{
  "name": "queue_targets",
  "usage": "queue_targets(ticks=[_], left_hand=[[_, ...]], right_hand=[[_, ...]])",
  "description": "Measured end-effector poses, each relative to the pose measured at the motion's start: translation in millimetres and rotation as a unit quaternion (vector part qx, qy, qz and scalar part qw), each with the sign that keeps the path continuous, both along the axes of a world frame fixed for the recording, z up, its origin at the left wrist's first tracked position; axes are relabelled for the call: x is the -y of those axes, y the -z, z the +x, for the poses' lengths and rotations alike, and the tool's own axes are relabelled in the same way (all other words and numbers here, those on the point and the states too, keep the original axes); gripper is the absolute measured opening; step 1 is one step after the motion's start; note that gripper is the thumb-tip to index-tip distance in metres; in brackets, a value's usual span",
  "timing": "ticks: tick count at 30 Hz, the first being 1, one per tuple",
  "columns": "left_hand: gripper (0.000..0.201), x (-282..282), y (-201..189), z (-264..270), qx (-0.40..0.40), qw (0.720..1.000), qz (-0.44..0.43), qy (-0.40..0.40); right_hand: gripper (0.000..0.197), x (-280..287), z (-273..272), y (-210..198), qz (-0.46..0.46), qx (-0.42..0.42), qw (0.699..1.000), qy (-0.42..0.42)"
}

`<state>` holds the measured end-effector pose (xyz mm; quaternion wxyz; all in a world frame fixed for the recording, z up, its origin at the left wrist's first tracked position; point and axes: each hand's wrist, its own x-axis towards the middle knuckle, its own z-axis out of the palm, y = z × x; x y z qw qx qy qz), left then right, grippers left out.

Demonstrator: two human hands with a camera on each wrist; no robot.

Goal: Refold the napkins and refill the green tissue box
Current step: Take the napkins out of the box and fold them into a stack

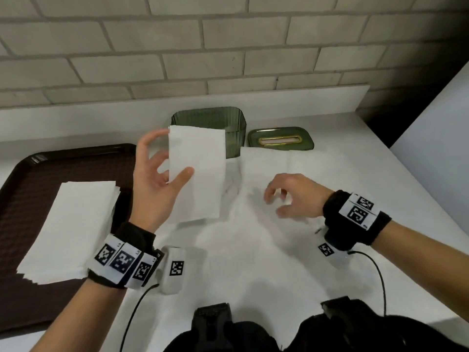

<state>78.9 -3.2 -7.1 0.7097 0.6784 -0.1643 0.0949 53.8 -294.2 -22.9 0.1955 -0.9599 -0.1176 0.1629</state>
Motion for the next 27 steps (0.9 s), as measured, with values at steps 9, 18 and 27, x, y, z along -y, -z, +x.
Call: queue_targets(ticks=[9,18,27], left_hand=[[0.043,-9,22,-10,-0.062,0.991,0.117,0.025],[0.04,-8,28,-14,-0.07,0.975,0.197,0.07],[0.064,16,-5,1,-0.15,0.976,0.119,0.104]], right_hand=[[0.058,-12,-12,22,-0.219,0.034,0.951,-0.216],[0.01,-14,3,-10,-0.081,0.015,0.978,-0.193],[0.011,-28,24,-77,0.269,-0.008,0.961,-0.058]])
